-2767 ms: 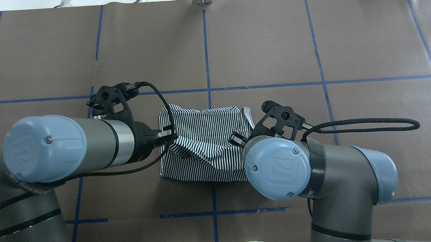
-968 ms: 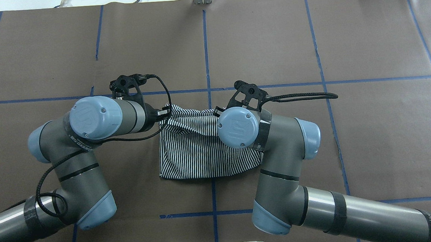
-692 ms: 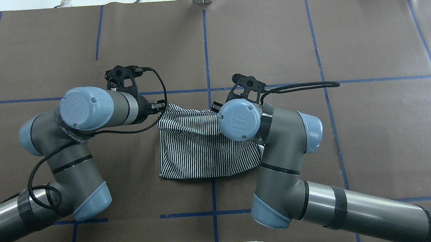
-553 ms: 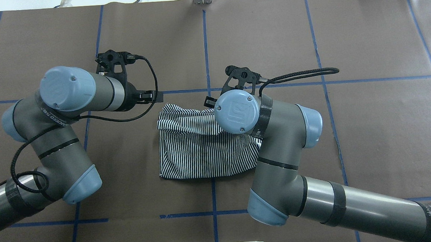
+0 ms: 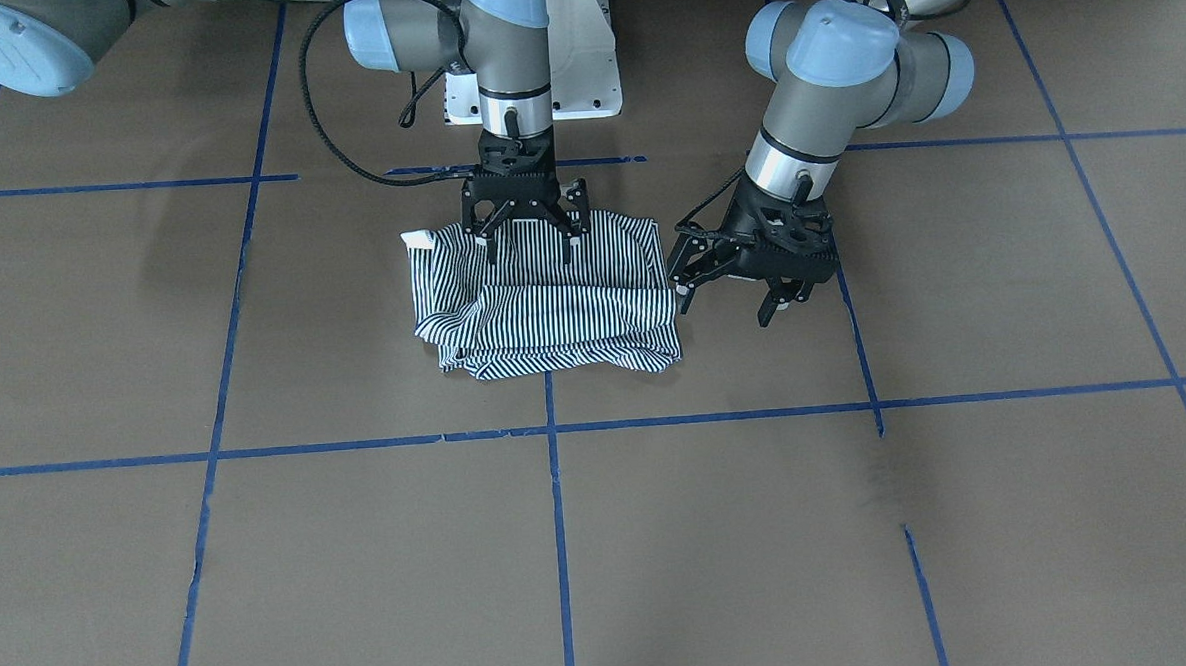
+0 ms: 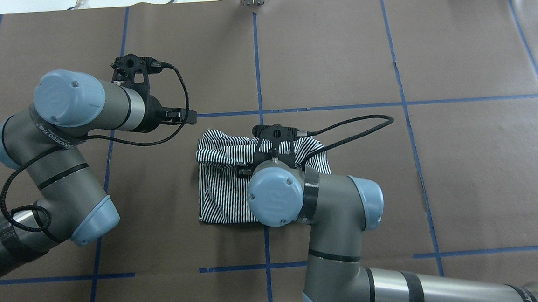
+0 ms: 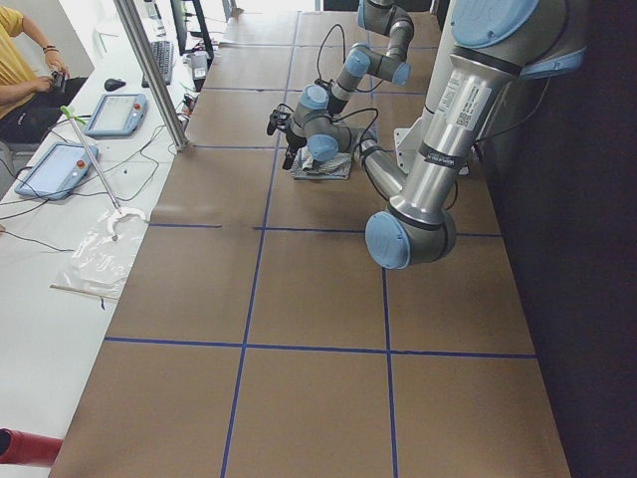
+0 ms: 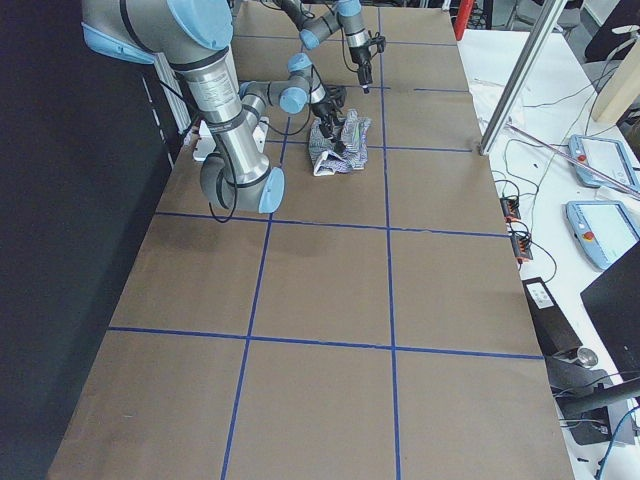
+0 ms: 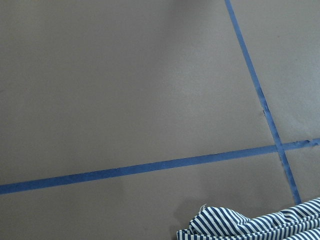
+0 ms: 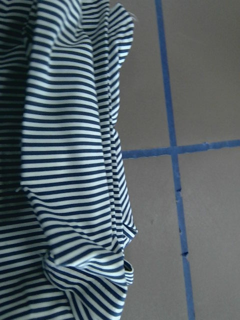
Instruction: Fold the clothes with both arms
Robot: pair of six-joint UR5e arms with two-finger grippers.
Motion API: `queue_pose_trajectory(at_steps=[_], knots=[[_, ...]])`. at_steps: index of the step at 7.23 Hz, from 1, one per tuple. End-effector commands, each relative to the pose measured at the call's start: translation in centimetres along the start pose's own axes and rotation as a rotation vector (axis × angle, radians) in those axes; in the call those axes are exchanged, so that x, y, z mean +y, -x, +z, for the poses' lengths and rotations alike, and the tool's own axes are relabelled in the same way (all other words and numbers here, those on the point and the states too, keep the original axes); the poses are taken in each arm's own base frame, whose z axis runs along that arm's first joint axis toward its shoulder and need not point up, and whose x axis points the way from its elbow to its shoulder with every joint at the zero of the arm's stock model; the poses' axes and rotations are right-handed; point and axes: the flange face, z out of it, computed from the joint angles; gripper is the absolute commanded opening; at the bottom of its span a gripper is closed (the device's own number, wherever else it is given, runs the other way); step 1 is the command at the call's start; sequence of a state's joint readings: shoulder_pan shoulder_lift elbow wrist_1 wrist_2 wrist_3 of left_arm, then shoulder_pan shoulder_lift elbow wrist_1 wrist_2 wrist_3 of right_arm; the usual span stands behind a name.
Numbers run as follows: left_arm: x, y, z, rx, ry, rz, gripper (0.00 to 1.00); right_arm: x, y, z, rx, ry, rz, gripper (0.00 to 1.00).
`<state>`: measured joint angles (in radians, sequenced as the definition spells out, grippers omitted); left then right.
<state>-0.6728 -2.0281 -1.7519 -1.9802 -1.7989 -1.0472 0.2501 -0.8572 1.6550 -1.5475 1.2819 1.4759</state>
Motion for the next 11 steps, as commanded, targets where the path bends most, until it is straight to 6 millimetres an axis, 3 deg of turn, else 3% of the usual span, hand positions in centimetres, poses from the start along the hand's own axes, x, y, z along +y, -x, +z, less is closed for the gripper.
queue_pose_trajectory(at_steps=[1,4,6,8,9,10,11], knots=[[0.0,0.1,0.0,0.0,0.0,-0.005,1.0,2.5,-0.1,1.6,0.036,-0.009,-0.077,1.0],[0.0,0.0,-0.1,0.002,0.001,-0.008,1.0,1.3,-0.6,4.2,0.087,-0.022,-0.128,1.0],[0.0,0.1,-0.1,0.001,-0.001,-0.008,1.0,-2.5,-0.4,5.2,0.111,-0.054,-0.109,1.0],[-0.1,0.1,-0.2,0.002,-0.003,-0.009,1.0,-7.9,1.4,7.3,0.162,-0.086,-0.067,1.0],[-0.2,0.2,-0.2,0.002,-0.004,-0.01,1.0,-11.3,1.9,9.4,0.168,-0.095,-0.031,1.0],[-0.2,0.2,-0.2,0.001,-0.005,-0.01,1.0,-15.0,2.0,11.2,0.186,-0.088,-0.02,1.0],[-0.2,0.2,-0.2,0.001,-0.005,-0.01,1.0,-19.0,0.4,13.1,0.209,-0.091,0.009,1.0]])
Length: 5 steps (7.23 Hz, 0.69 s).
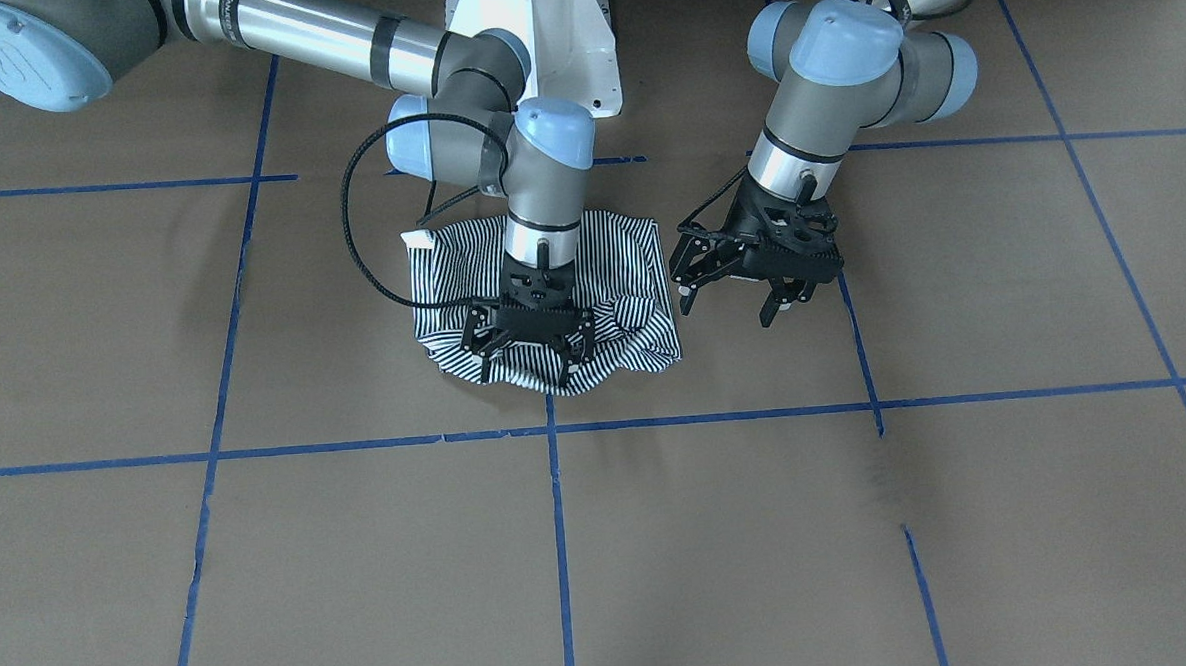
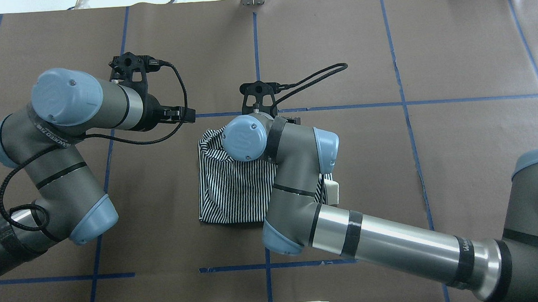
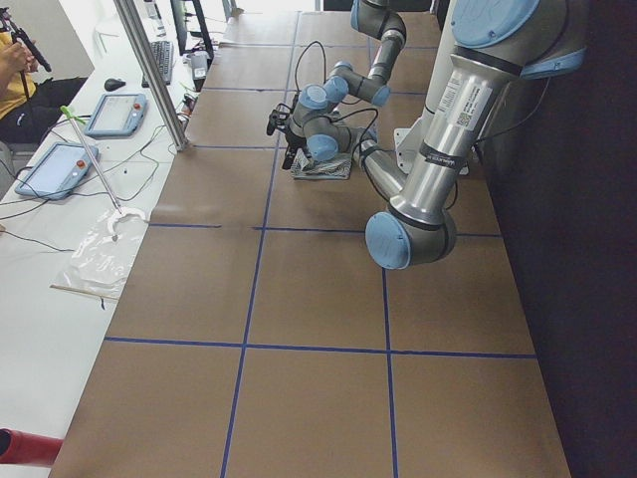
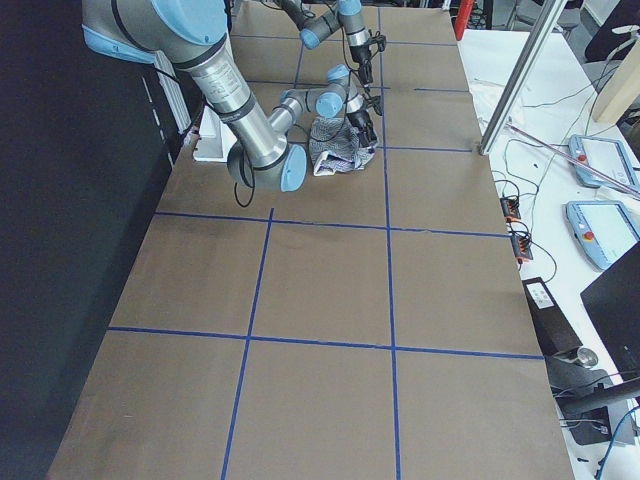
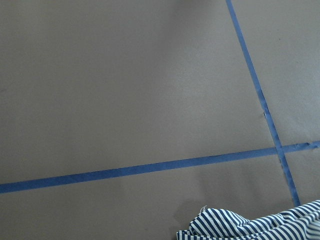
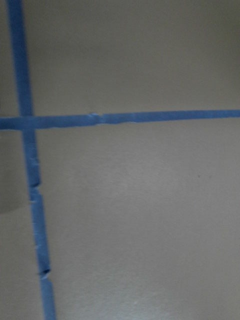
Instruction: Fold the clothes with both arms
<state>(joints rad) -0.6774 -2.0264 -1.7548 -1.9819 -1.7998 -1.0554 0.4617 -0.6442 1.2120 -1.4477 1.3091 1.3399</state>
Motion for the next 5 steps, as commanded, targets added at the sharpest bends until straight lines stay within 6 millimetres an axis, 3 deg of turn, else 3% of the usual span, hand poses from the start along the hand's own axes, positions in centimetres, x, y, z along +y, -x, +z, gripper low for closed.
queue_pose_trajectory(at_steps=[1,2,3,5], knots=[[0.0,0.0,0.0,0.0,-0.001,0.0,1.0,-8.8,-2.3,2.9,0.001,0.033,0.07,1.0],[0.1,0.0,0.2,-0.003,0.004,0.0,1.0,-13.4,-2.6,1.0,-0.052,0.097,0.083,1.0],[0.4,-0.1,0.7,-0.008,0.012,0.001,1.0,-14.0,-2.5,-0.1,-0.088,0.14,0.075,1.0],[0.4,0.0,0.9,-0.012,0.015,0.01,1.0,-11.9,-4.0,-0.4,-0.105,0.144,0.06,1.0]])
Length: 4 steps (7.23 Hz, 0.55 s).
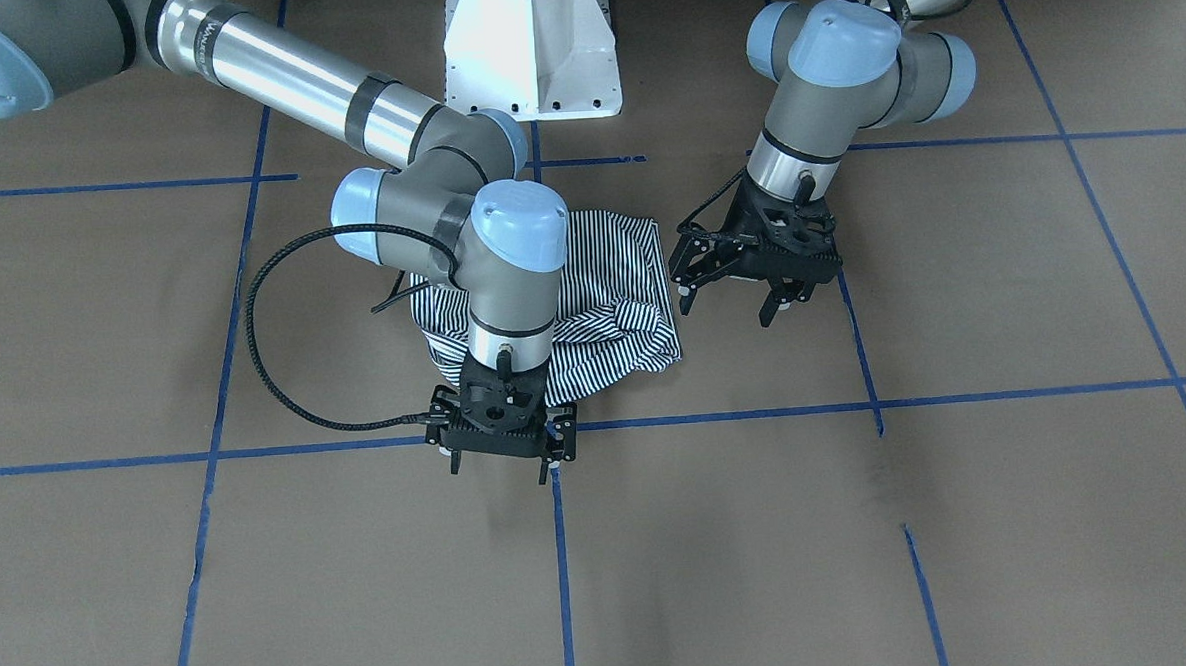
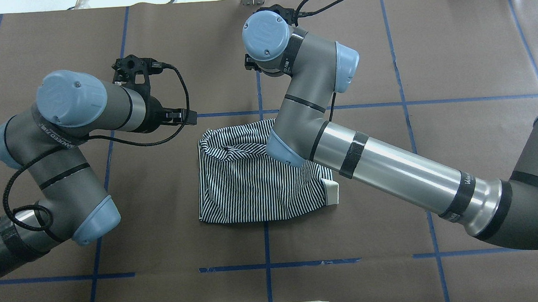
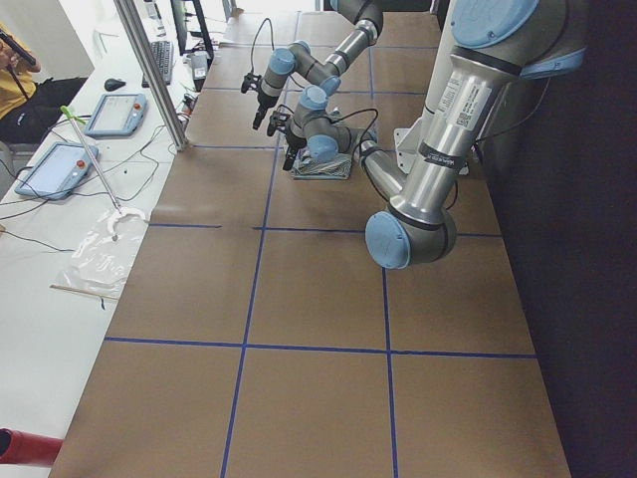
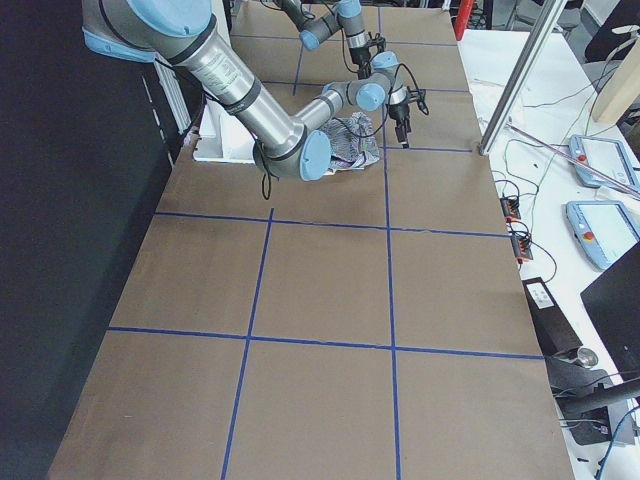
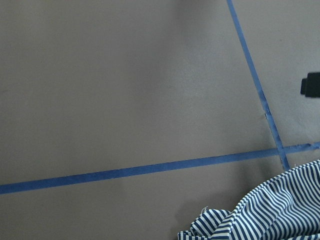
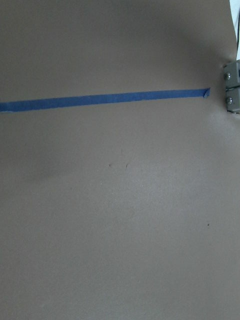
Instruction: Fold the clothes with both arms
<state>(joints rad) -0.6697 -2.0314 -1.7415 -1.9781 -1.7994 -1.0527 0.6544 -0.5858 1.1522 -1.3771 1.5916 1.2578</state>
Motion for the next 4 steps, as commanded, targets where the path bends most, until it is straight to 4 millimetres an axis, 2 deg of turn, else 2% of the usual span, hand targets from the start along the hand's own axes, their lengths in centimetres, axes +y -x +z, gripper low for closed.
queue_pose_trajectory(at_steps=[1,2,4], knots=[[0.0,0.0,0.2,-0.002,0.002,0.006,1.0,2.0,-0.9,-0.1,-0.016,0.018,-0.019,1.0],[0.1,0.1,0.2,-0.003,0.004,0.007,1.0,3.2,-0.5,0.0,-0.019,0.024,-0.03,1.0],[0.1,0.1,0.2,-0.003,0.004,0.009,1.0,8.1,-0.2,-1.8,-0.061,-0.003,-0.075,1.0]])
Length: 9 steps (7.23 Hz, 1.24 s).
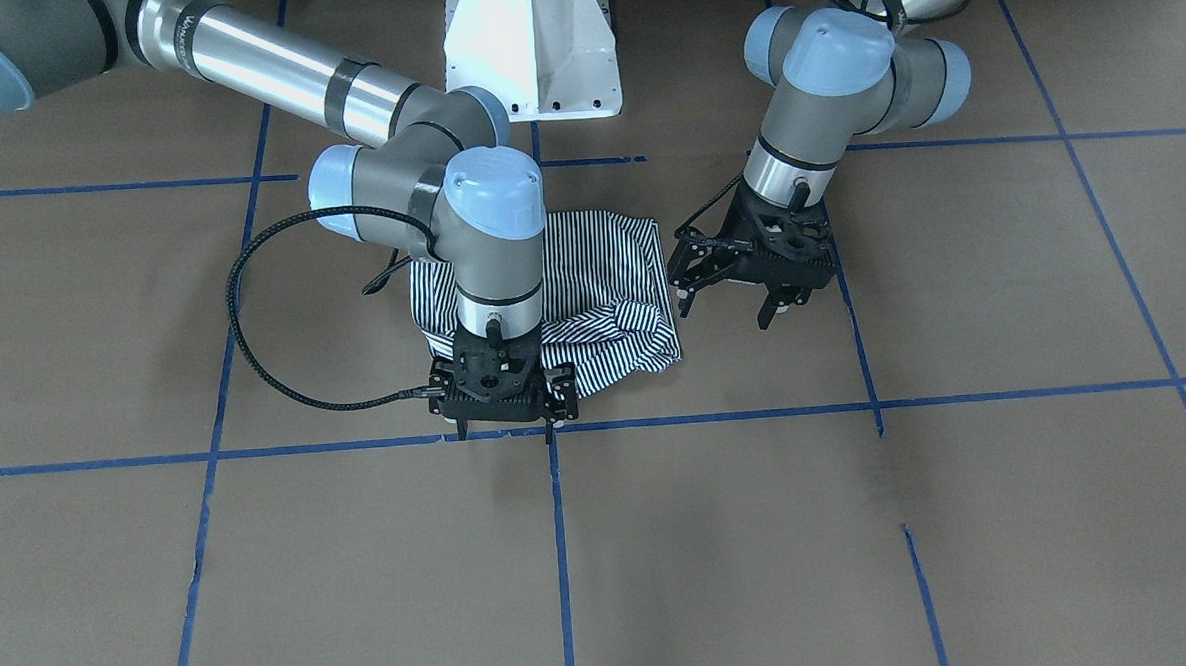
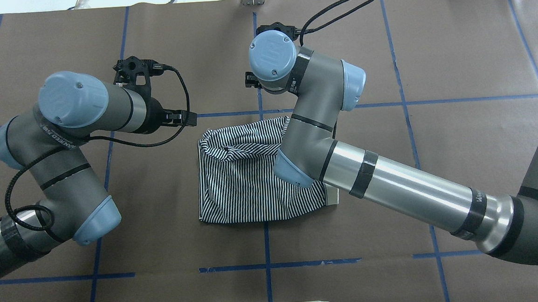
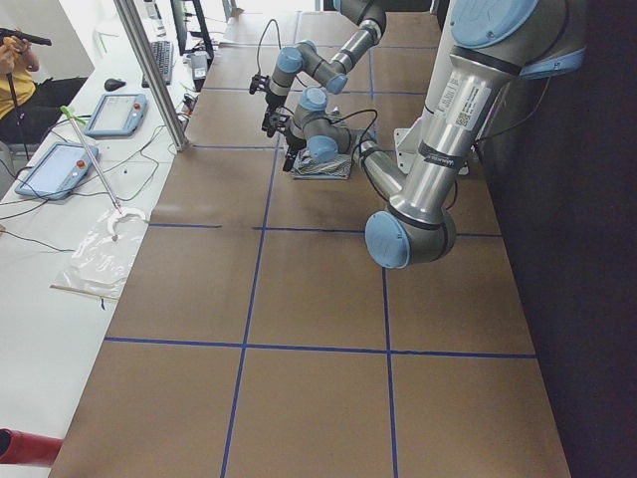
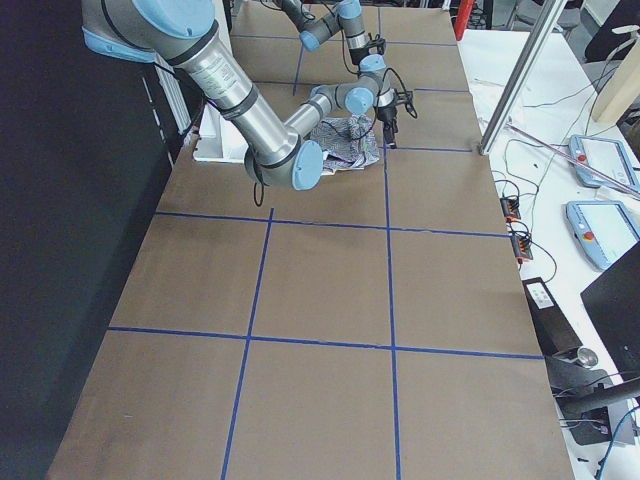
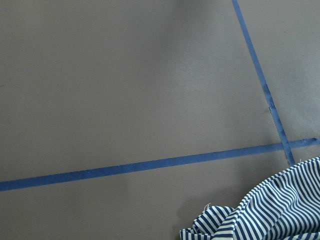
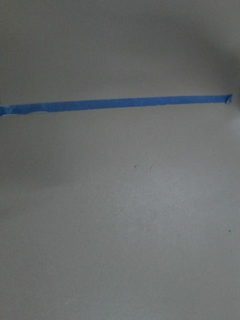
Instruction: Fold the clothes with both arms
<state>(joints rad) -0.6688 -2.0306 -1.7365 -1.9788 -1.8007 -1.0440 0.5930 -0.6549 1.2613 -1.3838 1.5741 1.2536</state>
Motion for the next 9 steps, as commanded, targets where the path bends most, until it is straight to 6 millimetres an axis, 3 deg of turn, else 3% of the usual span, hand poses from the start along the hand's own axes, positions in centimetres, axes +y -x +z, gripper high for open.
queue_pose_trajectory(at_steps=[1,3,4,5,6,7,9], knots=[[0.0,0.0,0.3,-0.006,0.004,-0.008,1.0,3.5,-0.4,-2.9,-0.018,-0.009,-0.033,1.0],[0.0,0.4,1.3,-0.021,0.011,-0.004,1.0,7.5,-1.1,-3.4,-0.01,0.0,-0.06,1.0],[0.0,0.3,1.2,-0.019,0.009,-0.003,1.0,10.9,-0.5,-2.8,0.003,-0.027,-0.097,1.0],[0.0,0.3,1.2,-0.019,0.009,-0.003,1.0,12.8,-0.2,-2.4,0.014,-0.043,-0.122,0.98],[0.0,0.4,1.2,-0.02,0.01,-0.005,1.0,13.0,-0.2,-1.9,0.025,-0.037,-0.146,0.84],[0.0,0.5,1.3,-0.02,0.01,-0.005,1.0,12.2,-0.6,-1.3,0.044,-0.045,-0.238,0.78],[0.2,0.7,1.4,-0.023,0.013,-0.014,1.0,9.6,-2.1,1.1,0.105,-0.052,-0.256,0.76]])
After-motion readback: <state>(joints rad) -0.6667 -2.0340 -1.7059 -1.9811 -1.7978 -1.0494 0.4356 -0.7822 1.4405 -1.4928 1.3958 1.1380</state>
